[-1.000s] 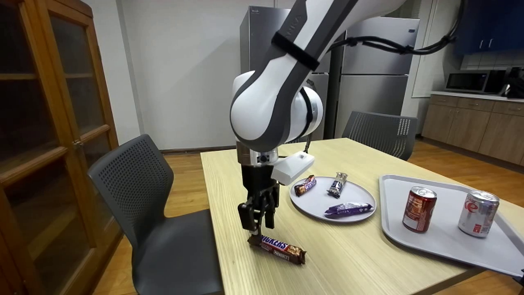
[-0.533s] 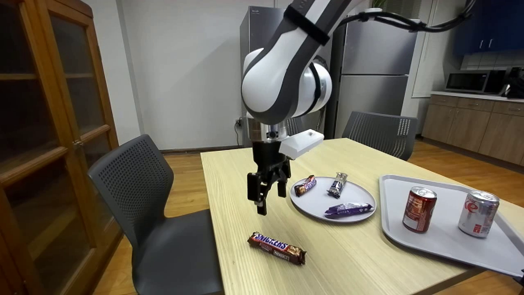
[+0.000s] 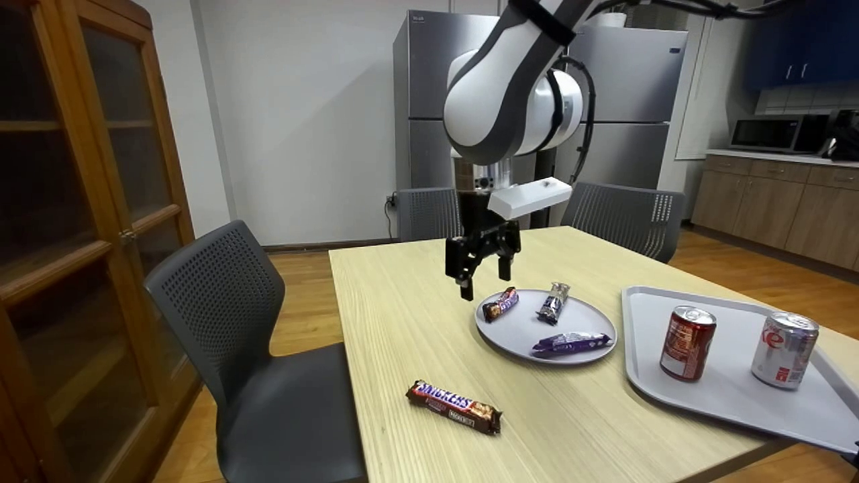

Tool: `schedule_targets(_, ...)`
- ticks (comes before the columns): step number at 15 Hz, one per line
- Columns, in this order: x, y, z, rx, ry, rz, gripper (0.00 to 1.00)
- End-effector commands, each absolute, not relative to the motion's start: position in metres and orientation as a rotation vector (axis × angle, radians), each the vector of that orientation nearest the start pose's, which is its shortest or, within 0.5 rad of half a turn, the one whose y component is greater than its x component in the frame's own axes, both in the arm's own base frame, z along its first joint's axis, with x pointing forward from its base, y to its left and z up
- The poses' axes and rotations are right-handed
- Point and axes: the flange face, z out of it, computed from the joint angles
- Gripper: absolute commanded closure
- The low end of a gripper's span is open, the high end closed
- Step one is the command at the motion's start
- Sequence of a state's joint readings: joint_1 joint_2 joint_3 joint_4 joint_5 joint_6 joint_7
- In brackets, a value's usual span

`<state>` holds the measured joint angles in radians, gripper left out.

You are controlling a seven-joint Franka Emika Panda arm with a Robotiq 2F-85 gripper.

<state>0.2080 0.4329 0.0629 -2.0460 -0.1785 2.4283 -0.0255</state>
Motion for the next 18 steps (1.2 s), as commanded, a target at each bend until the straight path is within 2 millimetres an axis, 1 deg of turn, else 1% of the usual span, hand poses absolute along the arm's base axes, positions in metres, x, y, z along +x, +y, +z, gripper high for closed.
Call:
schedule_targets(1,0.578,0.119,0.237,-3.220,-0.399,0.032,0.00)
schedule_targets(6,0.593,0.061,0.238,-3.258,-0.046,0.030,0.00)
schedule_targets(11,0.606,0.015,0.233,-3.245,0.234,0.026,0.00)
schedule_targets(14,0.611,-0.002,0.229,-3.221,0.364,0.042,0.00)
schedule_targets(15,0.612,-0.006,0.228,-3.210,0.380,0.040,0.00)
schedule_targets(16,0.604,-0.003,0.227,-3.231,0.299,0.029,0.00)
schedule_targets(18,0.606,-0.008,0.225,-3.222,0.329,0.033,0.00)
